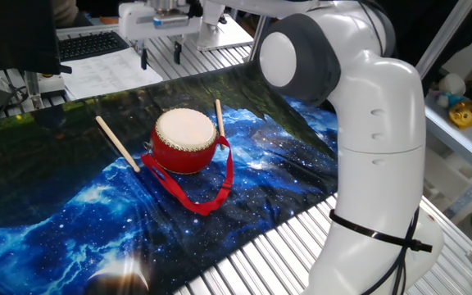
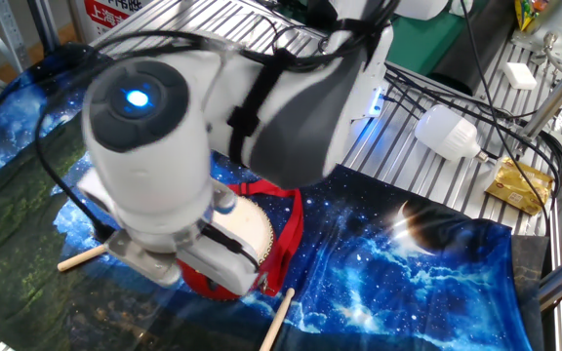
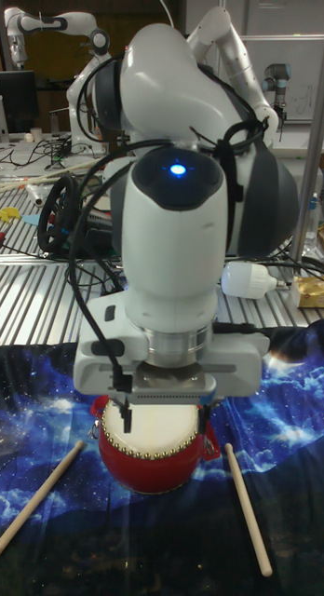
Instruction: Play the drum
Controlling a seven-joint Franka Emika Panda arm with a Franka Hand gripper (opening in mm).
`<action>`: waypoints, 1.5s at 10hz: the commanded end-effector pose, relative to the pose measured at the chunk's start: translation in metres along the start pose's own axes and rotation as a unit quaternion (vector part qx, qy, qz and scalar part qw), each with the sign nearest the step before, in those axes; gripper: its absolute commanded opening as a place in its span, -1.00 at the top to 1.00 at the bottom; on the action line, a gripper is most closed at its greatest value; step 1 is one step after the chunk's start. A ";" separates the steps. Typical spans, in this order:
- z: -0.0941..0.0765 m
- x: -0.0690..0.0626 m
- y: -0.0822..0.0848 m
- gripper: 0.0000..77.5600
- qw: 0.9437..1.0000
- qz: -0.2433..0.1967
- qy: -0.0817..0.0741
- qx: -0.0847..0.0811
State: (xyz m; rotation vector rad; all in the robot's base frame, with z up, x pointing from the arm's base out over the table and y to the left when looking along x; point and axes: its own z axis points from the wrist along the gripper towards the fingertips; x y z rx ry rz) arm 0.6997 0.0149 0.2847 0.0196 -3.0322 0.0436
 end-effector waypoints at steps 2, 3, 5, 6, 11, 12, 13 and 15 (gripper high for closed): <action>-0.005 -0.009 -0.021 -1.00 1.000 -0.007 0.006 -0.006; -0.004 -0.009 -0.022 -1.00 1.000 -0.006 0.005 -0.005; -0.006 -0.008 -0.026 -1.00 1.000 -0.014 0.006 -0.004; -0.007 -0.007 -0.027 -1.00 1.000 -0.016 0.006 -0.004; -0.007 -0.007 -0.027 -1.00 1.000 -0.019 0.005 -0.005; -0.007 -0.007 -0.027 -1.00 1.000 -0.020 0.005 -0.005; -0.007 -0.007 -0.027 -1.00 1.000 -0.022 0.004 -0.005; -0.007 -0.007 -0.027 -1.00 1.000 -0.023 0.003 -0.004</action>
